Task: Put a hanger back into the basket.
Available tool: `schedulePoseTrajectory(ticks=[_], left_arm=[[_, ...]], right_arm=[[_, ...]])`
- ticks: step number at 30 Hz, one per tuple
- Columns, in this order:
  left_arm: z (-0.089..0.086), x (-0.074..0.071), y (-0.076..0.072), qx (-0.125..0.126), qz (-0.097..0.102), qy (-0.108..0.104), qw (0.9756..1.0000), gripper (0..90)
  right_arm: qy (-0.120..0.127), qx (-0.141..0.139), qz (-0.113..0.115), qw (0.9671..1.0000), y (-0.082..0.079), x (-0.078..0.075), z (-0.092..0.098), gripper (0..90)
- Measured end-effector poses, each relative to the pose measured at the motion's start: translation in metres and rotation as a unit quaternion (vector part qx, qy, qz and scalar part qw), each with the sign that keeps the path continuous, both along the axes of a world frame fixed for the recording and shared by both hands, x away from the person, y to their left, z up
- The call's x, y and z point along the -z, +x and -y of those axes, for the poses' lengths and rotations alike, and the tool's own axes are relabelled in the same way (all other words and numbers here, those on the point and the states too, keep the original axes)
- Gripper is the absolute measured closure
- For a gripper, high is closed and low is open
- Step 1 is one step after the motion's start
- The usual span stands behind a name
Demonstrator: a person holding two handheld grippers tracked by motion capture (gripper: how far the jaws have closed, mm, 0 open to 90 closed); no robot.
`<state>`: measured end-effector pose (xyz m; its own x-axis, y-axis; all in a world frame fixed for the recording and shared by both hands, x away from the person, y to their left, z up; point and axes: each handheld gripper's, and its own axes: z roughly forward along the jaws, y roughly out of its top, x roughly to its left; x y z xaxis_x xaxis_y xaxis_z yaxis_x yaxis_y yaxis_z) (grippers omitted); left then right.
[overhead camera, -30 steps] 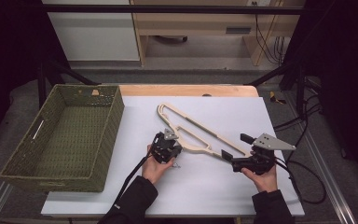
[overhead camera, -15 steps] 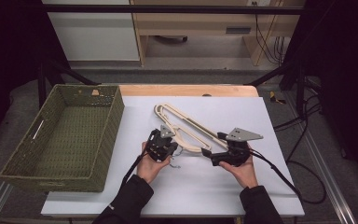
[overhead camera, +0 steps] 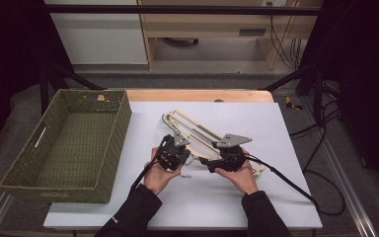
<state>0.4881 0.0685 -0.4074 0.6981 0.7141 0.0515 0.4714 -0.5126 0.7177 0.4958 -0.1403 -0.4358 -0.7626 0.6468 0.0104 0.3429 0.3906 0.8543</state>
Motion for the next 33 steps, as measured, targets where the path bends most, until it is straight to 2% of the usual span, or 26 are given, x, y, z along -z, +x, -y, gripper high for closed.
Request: schedulePoseTrajectory(ticks=[8,13,15,17,19,25,27,29,30,33], left_arm=[[0.003,-0.004,-0.004,0.004,0.002,0.002,1.0000,88.6],[0.003,-0.006,-0.004,0.006,-0.001,0.007,1.0000,88.5],[0.003,-0.006,-0.004,0.009,-0.003,0.009,0.9999,88.5],[0.002,-0.006,-0.005,0.011,-0.004,0.011,0.9999,88.5],[0.003,-0.006,-0.005,0.009,-0.004,0.010,0.9999,88.5],[0.001,-0.008,-0.005,0.014,-0.003,0.003,0.9999,87.9],[-0.001,-0.010,-0.006,0.013,0.002,-0.007,0.9999,86.5],[-0.006,-0.016,-0.008,0.008,0.017,-0.020,0.9996,76.1],[-0.010,-0.021,-0.009,0.011,0.023,-0.034,0.9991,70.3],[-0.025,-0.037,-0.013,0.008,0.048,-0.068,0.9965,55.3]], right_arm=[[-0.028,-0.010,-0.011,0.9995,0.003,0.007,-0.005,41.4],[-0.063,-0.024,-0.014,0.9977,0.004,0.012,-0.015,50.6],[-0.079,-0.027,-0.012,0.9964,0.004,0.014,-0.019,56.3],[-0.082,-0.028,-0.016,0.9961,0.005,0.016,-0.021,64.8],[-0.085,-0.032,-0.019,0.9957,0.006,0.017,-0.022,66.5],[-0.099,-0.049,-0.004,0.9938,0.004,0.016,-0.021,69.5],[-0.099,-0.046,0.003,0.9940,0.003,0.016,-0.021,70.0],[-0.105,-0.046,0.013,0.9934,0.002,0.014,-0.020,70.7],[-0.109,-0.045,0.017,0.9929,0.002,0.013,-0.019,71.1],[-0.113,-0.036,0.028,0.9926,0.000,0.009,-0.017,72.6]])
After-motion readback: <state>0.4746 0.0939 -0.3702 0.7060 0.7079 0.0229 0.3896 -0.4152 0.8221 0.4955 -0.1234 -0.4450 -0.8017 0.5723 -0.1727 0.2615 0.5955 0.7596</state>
